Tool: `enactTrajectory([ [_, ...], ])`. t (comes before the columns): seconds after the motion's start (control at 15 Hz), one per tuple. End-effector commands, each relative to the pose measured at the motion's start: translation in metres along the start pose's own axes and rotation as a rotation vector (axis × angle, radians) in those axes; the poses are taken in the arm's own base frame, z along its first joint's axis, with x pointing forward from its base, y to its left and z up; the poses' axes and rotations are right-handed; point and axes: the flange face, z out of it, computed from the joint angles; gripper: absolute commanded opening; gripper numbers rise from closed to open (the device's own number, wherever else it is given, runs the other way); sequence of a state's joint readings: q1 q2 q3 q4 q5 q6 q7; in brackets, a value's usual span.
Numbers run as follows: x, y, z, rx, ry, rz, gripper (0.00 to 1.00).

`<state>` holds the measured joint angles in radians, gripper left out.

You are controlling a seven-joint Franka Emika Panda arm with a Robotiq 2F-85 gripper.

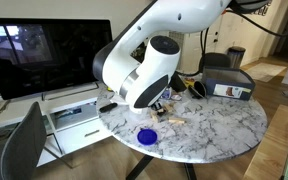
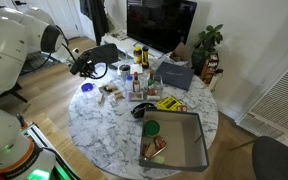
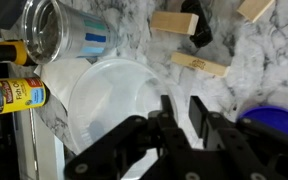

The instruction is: Pour out the transparent bucket is contents, then set the transparent bucket upright

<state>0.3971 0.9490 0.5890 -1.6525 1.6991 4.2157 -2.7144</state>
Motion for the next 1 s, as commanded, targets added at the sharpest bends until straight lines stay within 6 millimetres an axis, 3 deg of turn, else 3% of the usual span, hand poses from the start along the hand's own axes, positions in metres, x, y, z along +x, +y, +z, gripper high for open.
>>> enactTrajectory([
  [0.0, -0.002, 0.002, -0.002, -0.023, -0.006, -0.04, 0.58],
  [0.2, 0.003, 0.014, -0.006, -0.043, 0.012, -0.021, 0.81],
  [0.33, 0.017, 0.054, -0.024, -0.069, 0.078, 0.058, 0.95],
  [0.47, 0.019, 0.096, -0.043, -0.087, 0.122, 0.199, 1.0],
  [0.53, 0.008, 0.105, -0.048, -0.029, 0.094, 0.272, 1.0],
  [0.67, -0.015, 0.104, -0.07, 0.047, 0.054, 0.343, 1.0],
  [0.93, -0.061, 0.107, -0.089, 0.241, 0.021, 0.499, 1.0],
])
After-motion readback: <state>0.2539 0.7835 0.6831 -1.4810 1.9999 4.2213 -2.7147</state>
